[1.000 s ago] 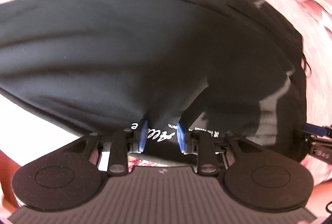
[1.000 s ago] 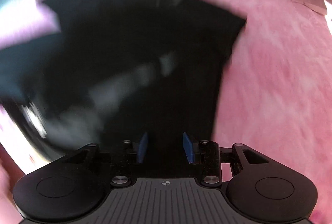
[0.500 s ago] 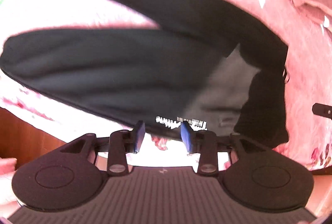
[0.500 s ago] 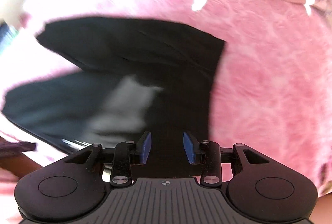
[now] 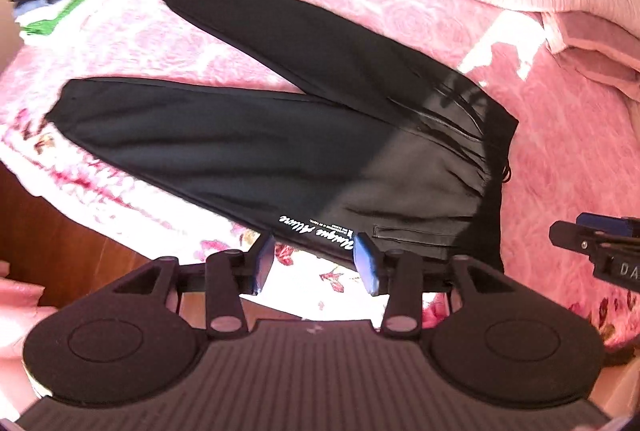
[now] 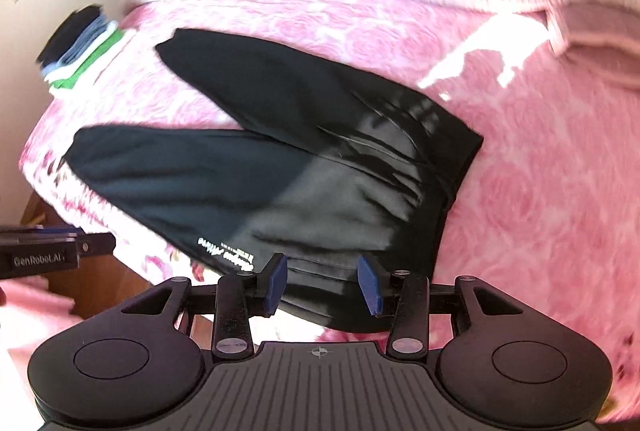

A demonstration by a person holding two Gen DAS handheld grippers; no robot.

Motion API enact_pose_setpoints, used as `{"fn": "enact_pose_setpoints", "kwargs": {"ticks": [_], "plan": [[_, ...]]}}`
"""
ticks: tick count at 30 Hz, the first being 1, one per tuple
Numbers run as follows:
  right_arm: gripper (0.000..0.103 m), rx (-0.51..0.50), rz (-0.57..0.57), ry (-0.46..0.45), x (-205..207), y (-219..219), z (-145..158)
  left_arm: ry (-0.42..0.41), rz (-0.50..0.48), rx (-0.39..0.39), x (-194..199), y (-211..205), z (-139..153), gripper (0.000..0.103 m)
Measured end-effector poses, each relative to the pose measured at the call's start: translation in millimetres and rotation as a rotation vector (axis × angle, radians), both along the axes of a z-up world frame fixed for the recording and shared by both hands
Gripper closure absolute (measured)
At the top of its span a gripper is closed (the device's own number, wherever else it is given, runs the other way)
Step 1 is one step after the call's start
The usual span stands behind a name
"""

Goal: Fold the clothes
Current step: 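Lay the trousers flat on the bed and open both tools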

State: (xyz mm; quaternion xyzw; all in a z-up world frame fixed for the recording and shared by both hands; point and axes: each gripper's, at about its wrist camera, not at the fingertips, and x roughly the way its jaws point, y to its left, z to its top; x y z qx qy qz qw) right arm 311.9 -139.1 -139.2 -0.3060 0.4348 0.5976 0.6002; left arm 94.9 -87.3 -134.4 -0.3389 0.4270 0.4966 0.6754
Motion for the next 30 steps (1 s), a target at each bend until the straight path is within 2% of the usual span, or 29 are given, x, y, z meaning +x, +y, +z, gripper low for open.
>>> {"fn": "enact_pose_setpoints", "kwargs": {"ticks": [5, 8, 14, 20, 30], "plan": [[0.056, 0.097, 0.137, -0.047, 6, -41, 11, 0.041, 0.076, 0.083, 7, -62, 26, 0.059], [0.051, 0.14, 0.182, -0.072, 12, -68, 15, 0.027, 0.094, 0.1, 14, -98, 32, 0.058], [0.046, 0.155, 0.24, -0.075, 18, -112, 19, 0.025, 0.116, 0.118, 25, -156, 37, 0.058], [0.041, 0.177, 0.274, -0.079, 23, -140, 26, 0.033, 0.123, 0.138, 31, -181, 44, 0.058], [0.035, 0.17, 0.311, -0.127, 19, -153, 35, 0.032, 0.137, 0.157, 32, -195, 53, 0.058]]}}
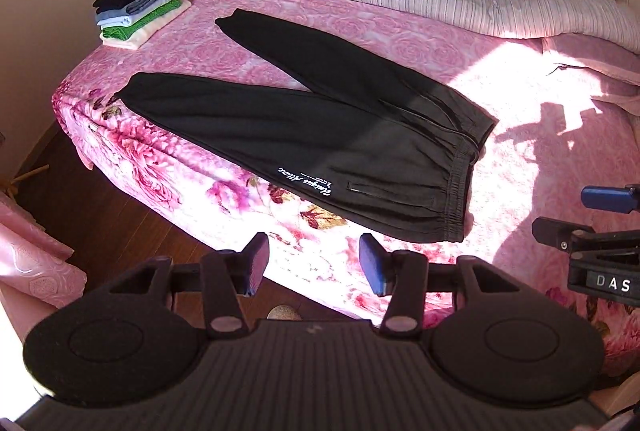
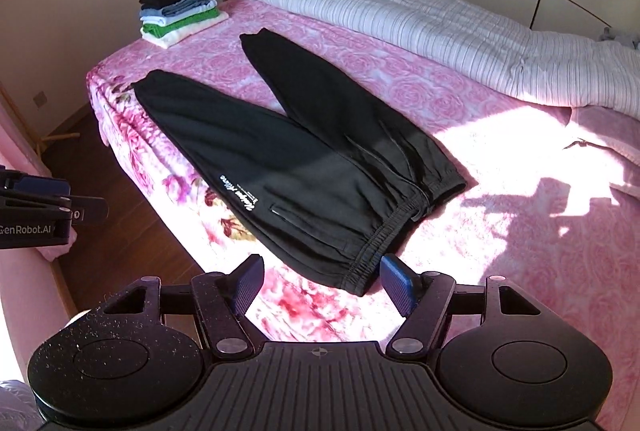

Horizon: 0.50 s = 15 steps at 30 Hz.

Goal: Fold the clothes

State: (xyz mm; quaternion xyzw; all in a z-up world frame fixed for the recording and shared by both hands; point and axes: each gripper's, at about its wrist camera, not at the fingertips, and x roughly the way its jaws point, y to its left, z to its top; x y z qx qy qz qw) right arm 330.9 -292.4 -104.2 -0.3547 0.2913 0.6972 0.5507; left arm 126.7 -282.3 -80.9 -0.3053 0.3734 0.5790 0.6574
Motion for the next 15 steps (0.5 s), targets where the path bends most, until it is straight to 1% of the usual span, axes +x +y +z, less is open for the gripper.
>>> {"fn": "enact_pose_setpoints", "kwargs": {"ticks": [6, 15], "plan": [[0.034, 0.015, 0.002, -0.044, -10, -2, 9, -0.011, 0.011, -0.008, -10, -5, 2, 0.057], [0.033, 0.009, 0.043, -0.058, -28, -3, 12, 0.004, 0.038, -0.017, -29, -10, 5, 0.054]]}}
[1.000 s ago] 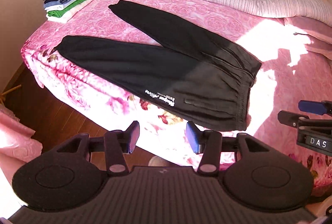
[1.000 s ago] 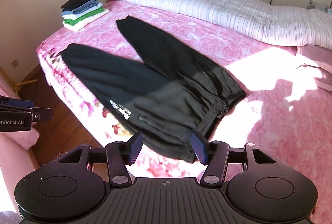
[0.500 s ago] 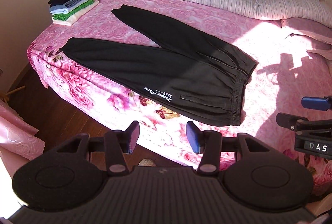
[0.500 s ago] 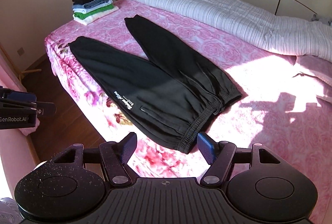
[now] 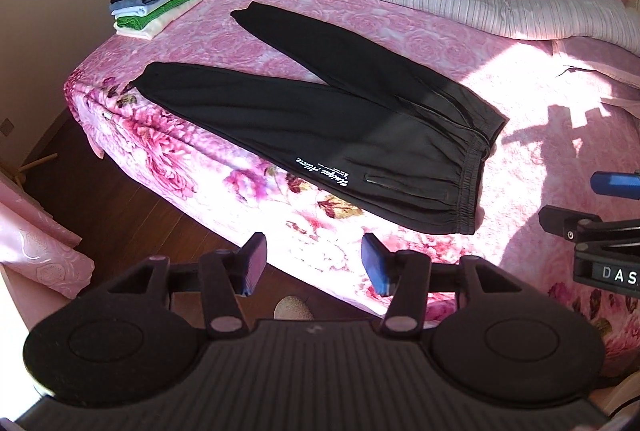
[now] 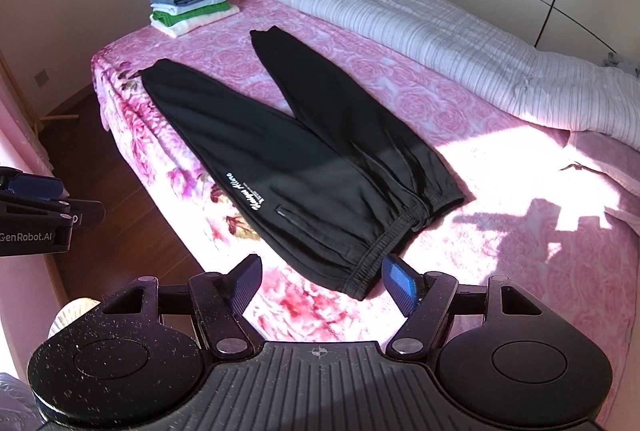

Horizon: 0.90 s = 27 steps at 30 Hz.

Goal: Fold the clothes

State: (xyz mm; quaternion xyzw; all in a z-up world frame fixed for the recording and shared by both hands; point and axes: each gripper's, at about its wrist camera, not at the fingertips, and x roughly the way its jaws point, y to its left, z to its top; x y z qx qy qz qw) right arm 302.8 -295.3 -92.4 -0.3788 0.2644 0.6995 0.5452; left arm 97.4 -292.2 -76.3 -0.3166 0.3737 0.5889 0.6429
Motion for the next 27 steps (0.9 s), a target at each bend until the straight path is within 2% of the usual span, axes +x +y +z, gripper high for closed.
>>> {"fn": "enact_pose_setpoints", "kwargs": {"ticks": [13, 27], "plan": [[0.032, -0.01, 0.035, -0.01, -18, -1, 3, 0.003, 0.052, -0.012, -22, -6, 3, 0.054], [0.032, 0.003, 0.038, 0.003, -17, 6, 3, 0.003, 0.077, 0.021, -26, 3, 3, 0.052]]}}
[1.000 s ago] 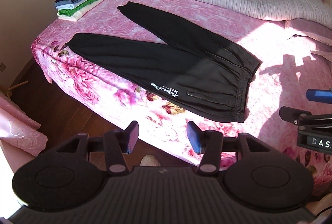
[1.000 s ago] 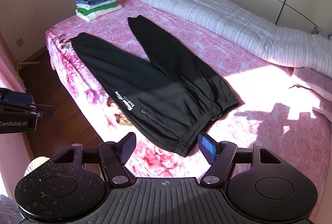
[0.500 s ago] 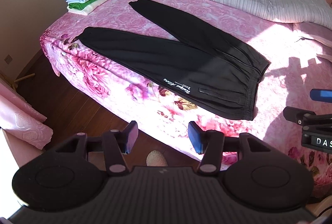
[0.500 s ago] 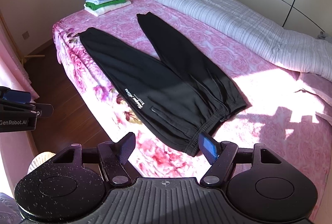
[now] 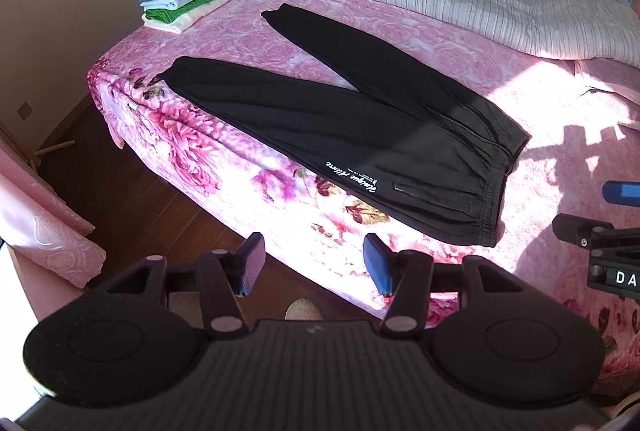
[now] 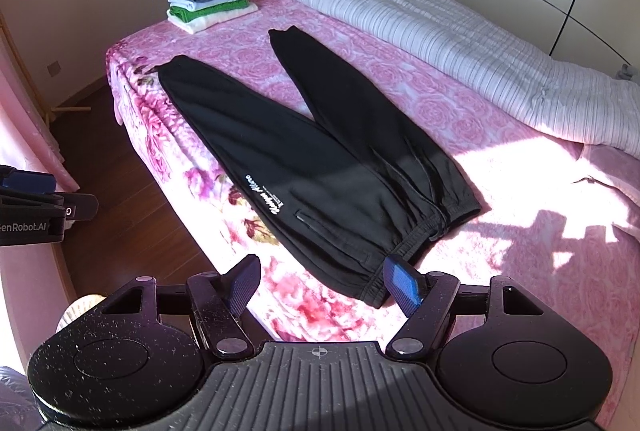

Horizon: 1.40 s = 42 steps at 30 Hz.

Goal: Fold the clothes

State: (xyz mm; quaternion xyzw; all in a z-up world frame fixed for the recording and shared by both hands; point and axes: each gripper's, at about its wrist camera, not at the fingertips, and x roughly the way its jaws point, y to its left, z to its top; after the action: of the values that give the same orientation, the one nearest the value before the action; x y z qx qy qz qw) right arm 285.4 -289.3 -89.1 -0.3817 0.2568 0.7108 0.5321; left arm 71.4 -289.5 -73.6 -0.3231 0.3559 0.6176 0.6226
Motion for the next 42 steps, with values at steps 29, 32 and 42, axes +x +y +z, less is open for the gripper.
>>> {"fn": "enact_pose_setpoints", "kwargs": {"ticks": [29, 32, 42], "plan": [[0.031, -0.033, -0.533, 0.052, -62, 256, -7, -0.016, -0.452, 0.023, -74, 336, -20, 0.052], [0.031, -0.013, -0.576, 0.028, -87, 290, -1, -0.022, -0.535, 0.049, -89, 378, -19, 0.052], [0.031, -0.079, -0.697, -0.059, -127, 354, -15, -0.089, -0.701, 0.001, -90, 467, -40, 0.052]]}}
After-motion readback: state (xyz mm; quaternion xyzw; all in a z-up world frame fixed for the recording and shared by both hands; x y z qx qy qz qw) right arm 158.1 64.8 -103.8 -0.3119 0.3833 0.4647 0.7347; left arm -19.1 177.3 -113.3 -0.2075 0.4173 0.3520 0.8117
